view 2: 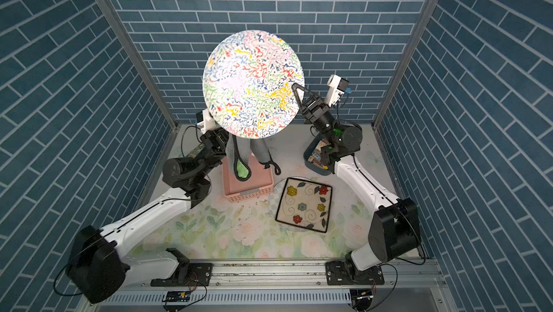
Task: Wipe the wet plate dry
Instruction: Wipe the plate with towel.
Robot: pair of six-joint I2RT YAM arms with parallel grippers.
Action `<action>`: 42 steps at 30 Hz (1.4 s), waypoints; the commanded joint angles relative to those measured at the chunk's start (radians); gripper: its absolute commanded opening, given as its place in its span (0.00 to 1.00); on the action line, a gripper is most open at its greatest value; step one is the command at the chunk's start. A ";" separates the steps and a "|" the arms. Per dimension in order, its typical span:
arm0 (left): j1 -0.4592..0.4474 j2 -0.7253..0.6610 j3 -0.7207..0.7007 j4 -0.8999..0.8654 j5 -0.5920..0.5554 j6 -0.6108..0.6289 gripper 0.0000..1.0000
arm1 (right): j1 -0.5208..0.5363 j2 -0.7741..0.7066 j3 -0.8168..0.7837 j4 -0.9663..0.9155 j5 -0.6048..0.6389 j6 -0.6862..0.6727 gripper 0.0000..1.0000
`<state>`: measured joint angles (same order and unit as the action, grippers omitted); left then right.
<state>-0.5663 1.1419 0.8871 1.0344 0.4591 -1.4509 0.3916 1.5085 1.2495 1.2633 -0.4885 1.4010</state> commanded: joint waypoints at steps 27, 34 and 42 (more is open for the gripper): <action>-0.052 0.182 0.444 -1.019 -0.308 1.048 0.00 | 0.271 -0.204 -0.034 -0.443 0.297 -0.515 0.00; 0.103 0.156 0.470 -1.007 -0.266 0.952 0.00 | 0.330 -0.224 -0.106 -0.467 0.250 -0.569 0.00; 0.014 0.246 0.547 -1.070 -0.350 0.972 0.00 | 0.354 -0.245 -0.095 -0.442 0.238 -0.598 0.00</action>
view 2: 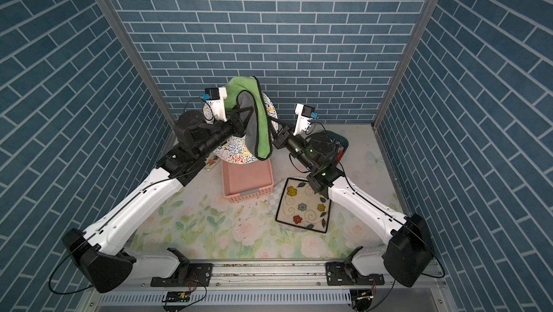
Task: Wipe the wet plate dry
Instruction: Wipe the plate with towel.
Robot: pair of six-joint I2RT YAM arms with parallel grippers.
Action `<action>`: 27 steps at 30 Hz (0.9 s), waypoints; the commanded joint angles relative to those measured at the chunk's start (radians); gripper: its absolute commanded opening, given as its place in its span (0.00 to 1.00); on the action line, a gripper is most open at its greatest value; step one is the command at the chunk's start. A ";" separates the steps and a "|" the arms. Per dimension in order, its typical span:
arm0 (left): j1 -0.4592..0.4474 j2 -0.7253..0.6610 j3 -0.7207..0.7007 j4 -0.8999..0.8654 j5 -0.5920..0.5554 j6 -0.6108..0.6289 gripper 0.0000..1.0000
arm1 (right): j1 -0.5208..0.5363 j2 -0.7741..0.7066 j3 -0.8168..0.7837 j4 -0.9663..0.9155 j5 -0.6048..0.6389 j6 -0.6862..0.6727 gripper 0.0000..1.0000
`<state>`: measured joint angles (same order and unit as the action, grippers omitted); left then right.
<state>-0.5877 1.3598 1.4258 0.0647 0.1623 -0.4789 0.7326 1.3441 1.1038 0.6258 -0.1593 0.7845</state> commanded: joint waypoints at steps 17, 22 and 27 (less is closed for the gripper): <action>0.002 0.144 0.062 -0.141 0.070 -0.015 0.00 | 0.006 -0.132 0.009 0.189 -0.105 0.006 0.00; 0.020 0.111 0.061 -0.147 0.141 0.049 0.00 | -0.021 -0.163 -0.037 0.147 -0.030 0.031 0.00; -0.084 0.126 0.004 -0.163 0.147 0.072 0.00 | -0.049 -0.096 0.003 0.234 -0.058 0.113 0.00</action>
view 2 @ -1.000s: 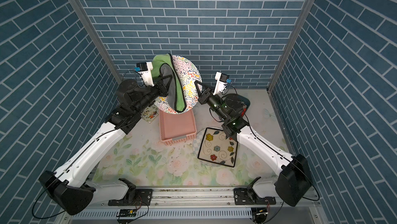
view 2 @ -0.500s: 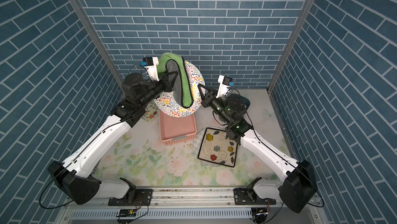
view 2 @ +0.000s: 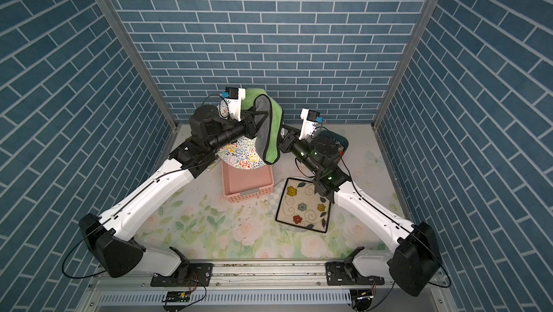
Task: Wipe the wet plate dry
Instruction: Wipe the plate with towel.
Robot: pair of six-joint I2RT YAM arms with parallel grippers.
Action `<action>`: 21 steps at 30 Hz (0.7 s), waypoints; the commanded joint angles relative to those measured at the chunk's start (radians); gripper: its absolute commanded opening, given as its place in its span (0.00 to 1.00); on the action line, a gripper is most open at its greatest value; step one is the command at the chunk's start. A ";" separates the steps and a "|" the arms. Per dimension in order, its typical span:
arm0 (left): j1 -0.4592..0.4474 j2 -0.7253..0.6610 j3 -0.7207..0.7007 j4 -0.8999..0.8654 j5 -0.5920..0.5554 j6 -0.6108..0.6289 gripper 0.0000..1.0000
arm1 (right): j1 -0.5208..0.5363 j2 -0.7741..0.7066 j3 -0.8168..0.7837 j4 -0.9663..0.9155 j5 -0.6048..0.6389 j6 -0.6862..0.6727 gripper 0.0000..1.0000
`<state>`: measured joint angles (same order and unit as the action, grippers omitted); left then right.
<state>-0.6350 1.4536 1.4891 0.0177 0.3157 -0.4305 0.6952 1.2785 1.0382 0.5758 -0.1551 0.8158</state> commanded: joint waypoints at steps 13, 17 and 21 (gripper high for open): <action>0.421 -0.301 -0.465 0.418 0.259 -0.535 0.00 | -0.337 -0.174 -0.006 0.350 -0.126 0.328 0.00; 0.445 -0.215 -0.544 1.224 0.331 -1.131 0.00 | -0.352 -0.163 -0.027 0.449 -0.149 0.425 0.00; 0.380 -0.037 -0.441 1.742 0.228 -1.523 0.00 | -0.333 -0.071 -0.026 0.625 -0.219 0.563 0.00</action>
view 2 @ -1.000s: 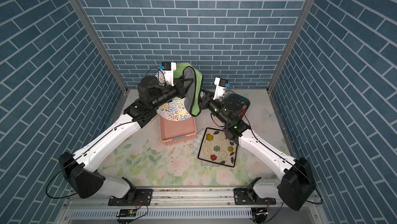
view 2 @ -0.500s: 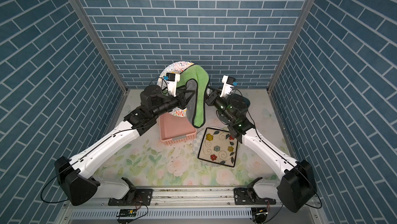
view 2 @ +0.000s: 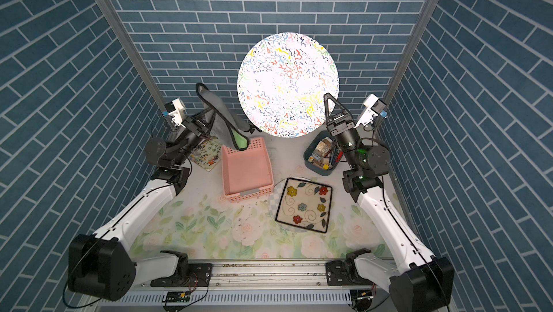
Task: Wipe the wet plate dry
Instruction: Wipe the plate with towel.
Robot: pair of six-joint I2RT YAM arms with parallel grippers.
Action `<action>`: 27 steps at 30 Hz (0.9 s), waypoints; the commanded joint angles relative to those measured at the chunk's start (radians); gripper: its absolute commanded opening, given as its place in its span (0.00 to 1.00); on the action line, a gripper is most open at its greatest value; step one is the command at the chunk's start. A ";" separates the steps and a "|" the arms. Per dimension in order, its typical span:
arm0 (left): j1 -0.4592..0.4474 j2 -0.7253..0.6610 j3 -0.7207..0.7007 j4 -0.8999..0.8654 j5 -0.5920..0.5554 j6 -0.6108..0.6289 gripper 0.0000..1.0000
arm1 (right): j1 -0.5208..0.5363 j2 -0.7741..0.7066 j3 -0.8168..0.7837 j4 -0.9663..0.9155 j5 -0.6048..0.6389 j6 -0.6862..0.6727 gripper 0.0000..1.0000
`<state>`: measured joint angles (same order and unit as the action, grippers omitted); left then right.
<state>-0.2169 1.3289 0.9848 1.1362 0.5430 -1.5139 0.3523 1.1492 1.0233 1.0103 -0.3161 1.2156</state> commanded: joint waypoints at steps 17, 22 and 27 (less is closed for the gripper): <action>-0.405 0.188 0.247 0.479 0.005 -0.237 0.00 | 0.251 0.415 0.276 0.242 -0.123 0.235 0.00; -0.405 0.076 0.176 0.315 0.020 -0.097 0.00 | 0.136 0.434 0.396 0.192 -0.102 0.237 0.00; -0.289 0.048 0.295 0.273 0.035 -0.122 0.00 | 0.084 0.334 0.217 0.231 -0.119 0.226 0.00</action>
<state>-0.5503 1.4235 1.1854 1.3674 0.5140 -1.6703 0.4488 1.5192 1.3201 1.2541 -0.4614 1.5135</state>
